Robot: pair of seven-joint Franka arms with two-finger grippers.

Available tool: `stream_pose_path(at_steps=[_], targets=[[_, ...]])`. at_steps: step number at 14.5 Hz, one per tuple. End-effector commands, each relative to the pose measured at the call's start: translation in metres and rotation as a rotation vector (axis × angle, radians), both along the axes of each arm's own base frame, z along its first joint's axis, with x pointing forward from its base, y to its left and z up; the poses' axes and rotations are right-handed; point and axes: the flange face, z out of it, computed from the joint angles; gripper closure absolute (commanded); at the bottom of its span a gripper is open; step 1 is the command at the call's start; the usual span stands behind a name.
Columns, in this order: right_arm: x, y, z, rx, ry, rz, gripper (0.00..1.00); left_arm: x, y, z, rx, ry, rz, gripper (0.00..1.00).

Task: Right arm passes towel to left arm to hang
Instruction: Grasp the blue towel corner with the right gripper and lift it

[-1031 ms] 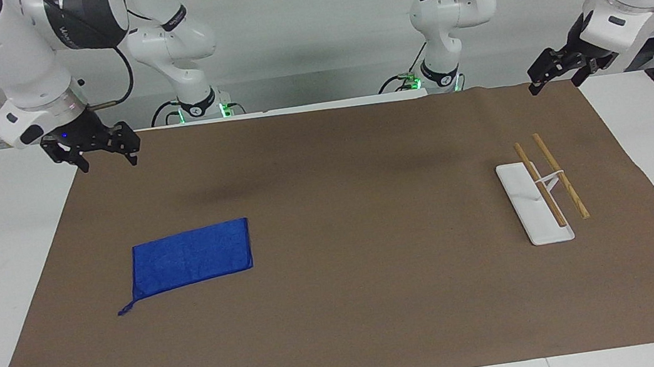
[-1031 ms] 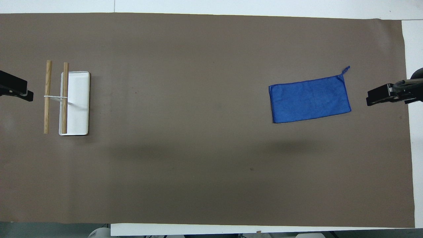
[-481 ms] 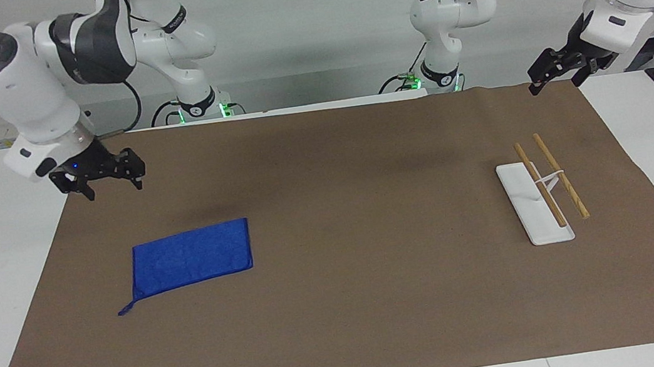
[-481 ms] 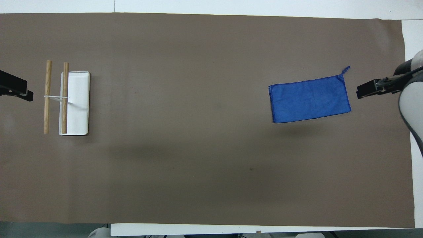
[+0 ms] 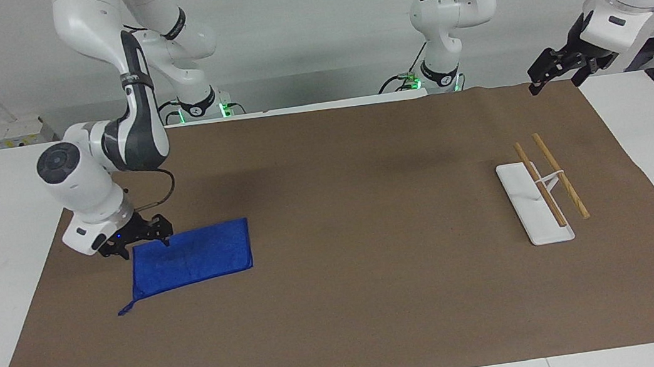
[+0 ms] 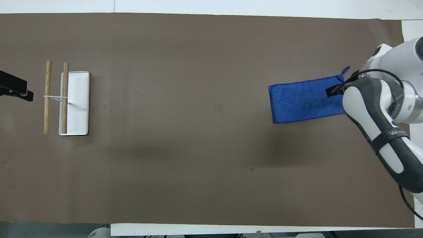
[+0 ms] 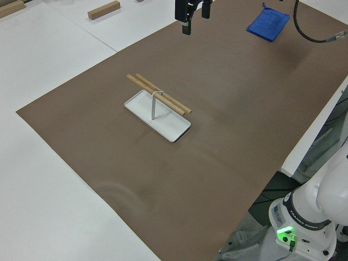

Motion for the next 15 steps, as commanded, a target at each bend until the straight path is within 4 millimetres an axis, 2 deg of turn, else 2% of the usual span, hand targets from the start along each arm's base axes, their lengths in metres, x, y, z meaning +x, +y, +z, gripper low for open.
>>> stream_pose_path(at_steps=[1,5,6,8,9,10,15], targets=[[-0.017,-0.003,-0.036,0.017,-0.010,0.020,0.01,-0.006,0.003,0.000,-0.013,-0.012,0.003,0.00],[-0.024,-0.005,-0.047,0.017,-0.007,0.017,0.04,-0.007,0.003,0.001,-0.011,-0.013,0.003,0.00],[-0.024,-0.005,-0.047,0.017,-0.007,0.020,0.14,-0.007,0.003,0.001,-0.011,-0.013,0.003,0.00],[-0.024,-0.003,-0.048,0.019,-0.006,0.030,0.70,-0.007,0.003,0.001,-0.011,-0.013,0.003,0.00],[-0.023,-0.001,-0.047,0.020,-0.007,0.033,0.91,-0.007,0.003,0.001,-0.011,-0.013,0.003,0.00],[-0.023,-0.001,-0.047,0.020,-0.007,0.035,1.00,-0.007,0.003,0.001,-0.013,-0.013,0.003,0.00],[-0.018,-0.007,-0.038,0.020,-0.007,0.029,1.00,-0.007,0.003,0.001,-0.011,-0.013,0.003,0.00]])
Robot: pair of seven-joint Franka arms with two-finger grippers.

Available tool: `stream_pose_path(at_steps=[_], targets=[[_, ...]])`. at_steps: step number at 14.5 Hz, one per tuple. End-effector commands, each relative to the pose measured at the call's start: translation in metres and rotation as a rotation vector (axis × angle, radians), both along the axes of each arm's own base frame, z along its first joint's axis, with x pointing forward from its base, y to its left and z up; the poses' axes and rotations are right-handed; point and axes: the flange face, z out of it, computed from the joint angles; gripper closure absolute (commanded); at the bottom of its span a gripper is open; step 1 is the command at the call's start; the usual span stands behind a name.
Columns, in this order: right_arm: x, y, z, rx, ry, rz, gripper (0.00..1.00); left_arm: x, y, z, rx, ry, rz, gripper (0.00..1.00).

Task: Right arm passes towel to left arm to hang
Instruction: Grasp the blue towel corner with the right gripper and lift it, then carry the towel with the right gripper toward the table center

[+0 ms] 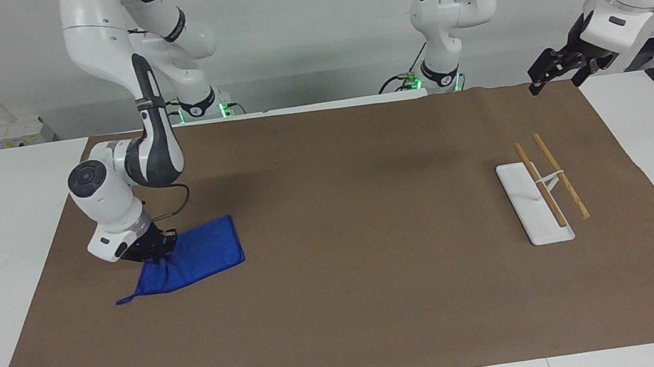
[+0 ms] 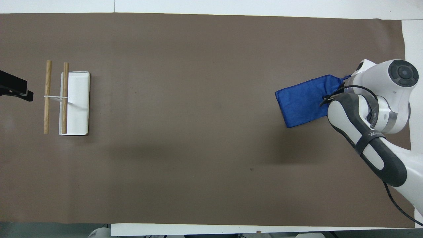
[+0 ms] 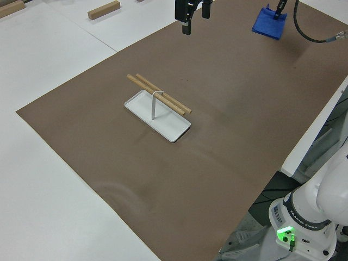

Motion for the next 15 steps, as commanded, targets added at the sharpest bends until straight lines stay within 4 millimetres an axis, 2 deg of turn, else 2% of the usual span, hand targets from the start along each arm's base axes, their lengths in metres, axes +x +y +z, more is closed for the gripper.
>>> stream_pose_path(at_steps=[1,3,4,6,8,10,11,14,15], targets=[[0.000,-0.004,0.007,0.021,0.019,0.008,1.00,-0.007,0.003,0.001,-0.011,-0.013,0.003,0.00],[0.004,0.006,0.021,0.034,0.082,-0.042,1.00,-0.007,0.003,0.001,-0.011,-0.013,0.003,0.00],[0.006,0.026,0.032,0.048,0.131,-0.100,1.00,-0.007,0.003,0.001,-0.011,-0.013,0.003,0.00],[0.009,0.077,0.068,0.035,0.233,-0.272,1.00,-0.007,0.003,0.001,-0.011,-0.013,0.003,0.00],[0.011,0.139,0.109,0.010,0.265,-0.424,1.00,-0.007,0.003,0.001,-0.011,-0.013,0.003,0.00],[0.004,0.195,0.131,-0.001,0.273,-0.567,1.00,-0.007,0.003,0.001,-0.011,-0.013,0.003,0.00],[0.000,0.225,0.145,0.048,0.286,-0.657,1.00,-0.007,0.003,0.001,-0.011,-0.013,0.003,0.00],[0.001,0.288,0.188,0.210,0.324,-0.915,1.00,-0.007,0.003,0.001,-0.011,-0.013,0.003,0.00],[0.004,0.302,0.191,0.277,0.360,-0.969,1.00,-0.007,0.003,0.001,-0.011,-0.013,0.003,0.00]])
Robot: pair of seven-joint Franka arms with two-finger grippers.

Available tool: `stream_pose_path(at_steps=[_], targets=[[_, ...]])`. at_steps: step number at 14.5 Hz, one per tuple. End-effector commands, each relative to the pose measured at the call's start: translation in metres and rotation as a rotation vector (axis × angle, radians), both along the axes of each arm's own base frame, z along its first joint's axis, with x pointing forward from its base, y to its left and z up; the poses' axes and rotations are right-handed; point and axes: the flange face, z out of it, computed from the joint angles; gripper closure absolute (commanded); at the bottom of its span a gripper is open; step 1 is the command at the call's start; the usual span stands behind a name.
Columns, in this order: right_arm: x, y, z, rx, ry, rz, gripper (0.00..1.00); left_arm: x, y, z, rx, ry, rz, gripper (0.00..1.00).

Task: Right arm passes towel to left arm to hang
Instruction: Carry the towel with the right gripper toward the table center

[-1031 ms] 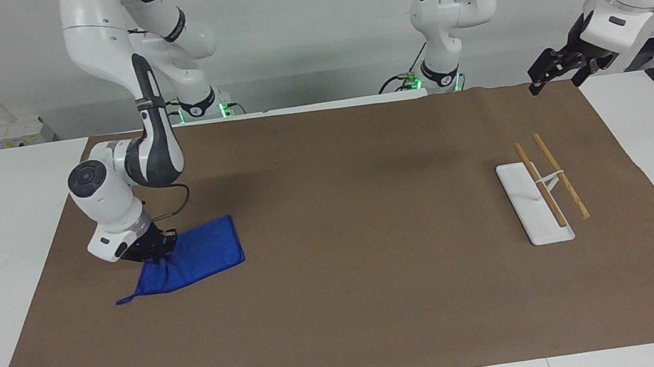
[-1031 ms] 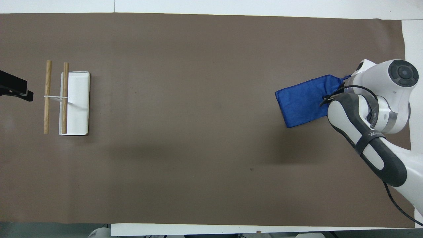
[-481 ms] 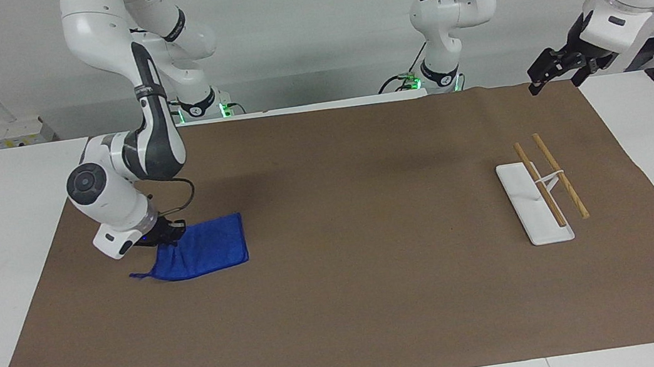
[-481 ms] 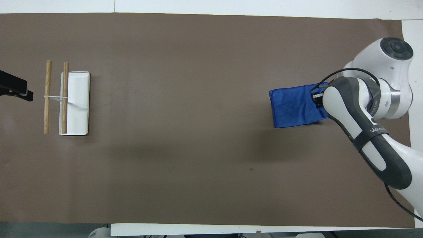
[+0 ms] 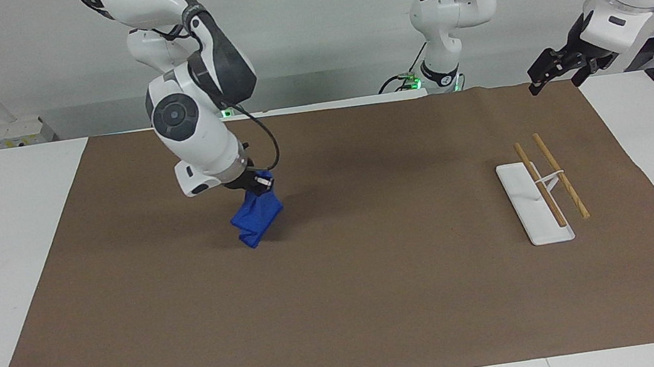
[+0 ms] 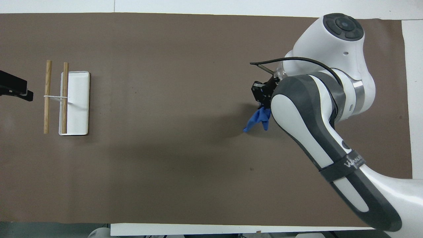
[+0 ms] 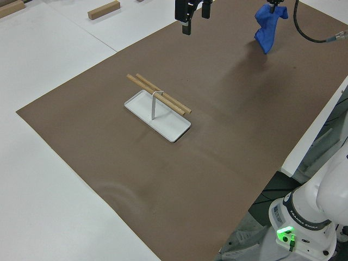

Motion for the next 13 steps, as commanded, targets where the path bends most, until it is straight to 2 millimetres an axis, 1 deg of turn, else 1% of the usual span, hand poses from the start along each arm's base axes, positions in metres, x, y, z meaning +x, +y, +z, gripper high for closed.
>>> stream_pose_path(at_steps=[1,3,5,6,7,8,9,11,12,13], targets=[[0.014,0.033,0.021,0.198,0.040,-0.197,1.00,-0.007,0.003,0.001,-0.011,-0.013,0.003,0.00],[0.017,0.051,0.035,0.320,0.051,-0.323,1.00,-0.007,0.003,0.001,-0.012,-0.015,0.003,0.00],[0.007,0.087,0.051,0.387,0.064,-0.438,1.00,-0.007,0.002,0.001,-0.011,-0.013,0.001,0.00],[0.006,0.101,0.055,0.416,0.065,-0.508,1.00,-0.007,0.003,0.001,-0.013,-0.013,0.003,0.00],[0.001,0.122,0.056,0.444,0.074,-0.557,1.00,-0.008,0.003,0.001,-0.011,-0.004,0.002,0.00],[-0.003,0.137,0.060,0.474,0.072,-0.600,1.00,-0.015,0.003,-0.002,-0.007,0.038,0.002,0.00],[-0.005,0.145,0.061,0.494,0.077,-0.644,1.00,-0.020,0.004,-0.003,-0.003,0.065,0.021,0.00],[-0.011,0.157,0.062,0.505,0.094,-0.655,1.00,-0.020,0.006,-0.002,0.010,0.065,0.104,0.00],[-0.017,0.165,0.064,0.514,0.099,-0.643,1.00,-0.020,0.008,-0.004,0.025,0.071,0.212,0.00],[-0.018,0.167,0.063,0.516,0.102,-0.646,1.00,-0.017,-0.001,-0.010,0.050,0.056,0.388,0.00]])
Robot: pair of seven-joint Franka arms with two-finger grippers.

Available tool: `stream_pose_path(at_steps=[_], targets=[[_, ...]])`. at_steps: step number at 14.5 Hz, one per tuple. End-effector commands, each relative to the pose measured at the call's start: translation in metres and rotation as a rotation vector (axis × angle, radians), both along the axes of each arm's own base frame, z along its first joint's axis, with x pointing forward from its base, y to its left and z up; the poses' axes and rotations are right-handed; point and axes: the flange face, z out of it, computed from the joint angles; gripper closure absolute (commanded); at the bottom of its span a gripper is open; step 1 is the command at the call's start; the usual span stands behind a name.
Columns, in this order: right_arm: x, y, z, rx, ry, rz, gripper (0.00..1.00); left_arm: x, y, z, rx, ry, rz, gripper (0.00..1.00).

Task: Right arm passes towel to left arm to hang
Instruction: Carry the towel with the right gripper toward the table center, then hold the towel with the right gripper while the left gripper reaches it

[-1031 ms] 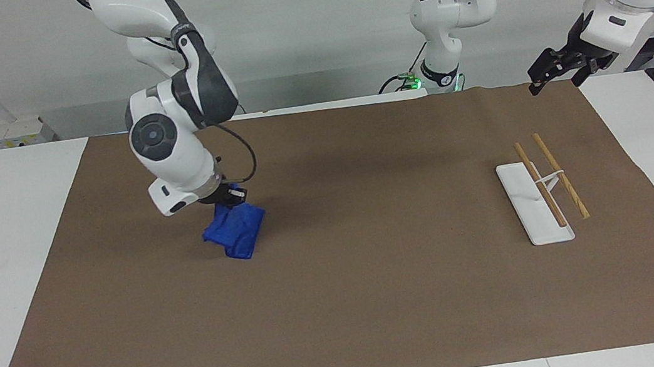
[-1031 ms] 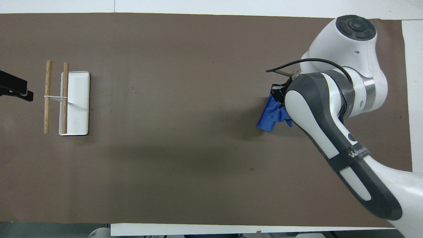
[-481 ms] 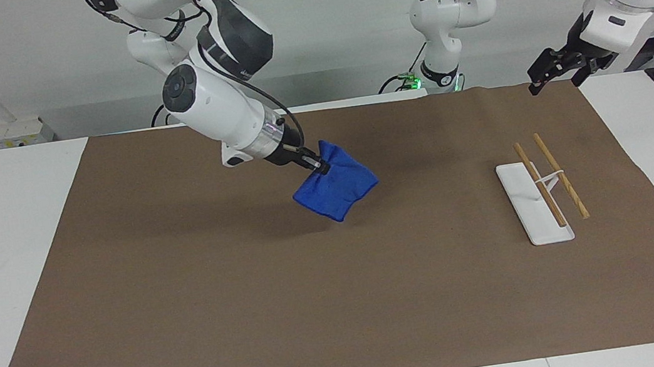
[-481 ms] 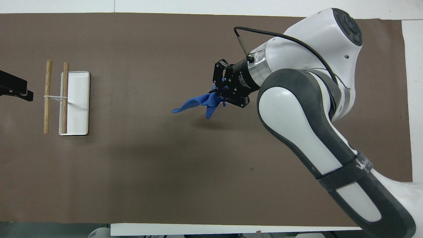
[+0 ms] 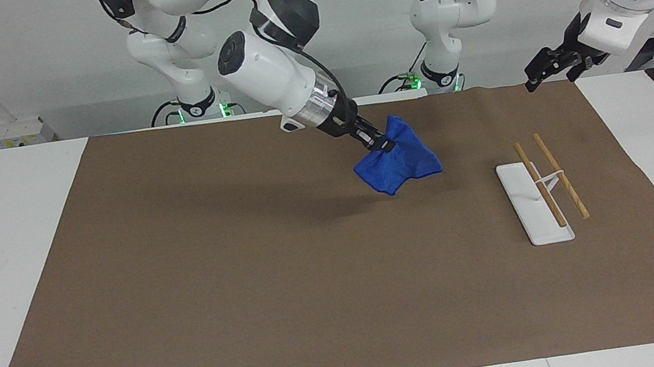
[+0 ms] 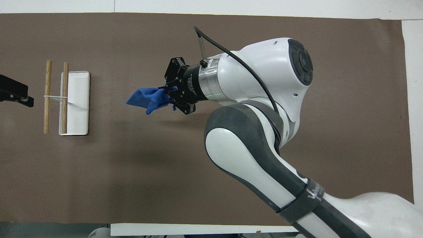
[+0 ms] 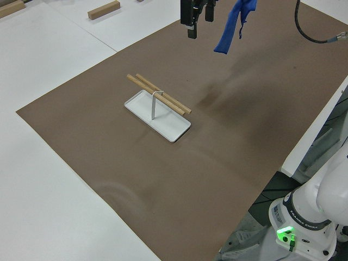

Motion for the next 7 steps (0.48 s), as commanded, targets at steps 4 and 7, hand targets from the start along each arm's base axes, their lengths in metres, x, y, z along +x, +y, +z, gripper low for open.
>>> stream_pose_path(at_steps=[4,7], targets=[[0.000,0.009,0.001,0.034,0.022,-0.003,1.00,-0.002,-0.034,-0.043,-0.093,-0.045,0.779,0.00],[-0.002,0.009,-0.002,0.024,0.022,0.004,1.00,0.001,-0.066,-0.073,-0.110,-0.009,1.105,0.00]])
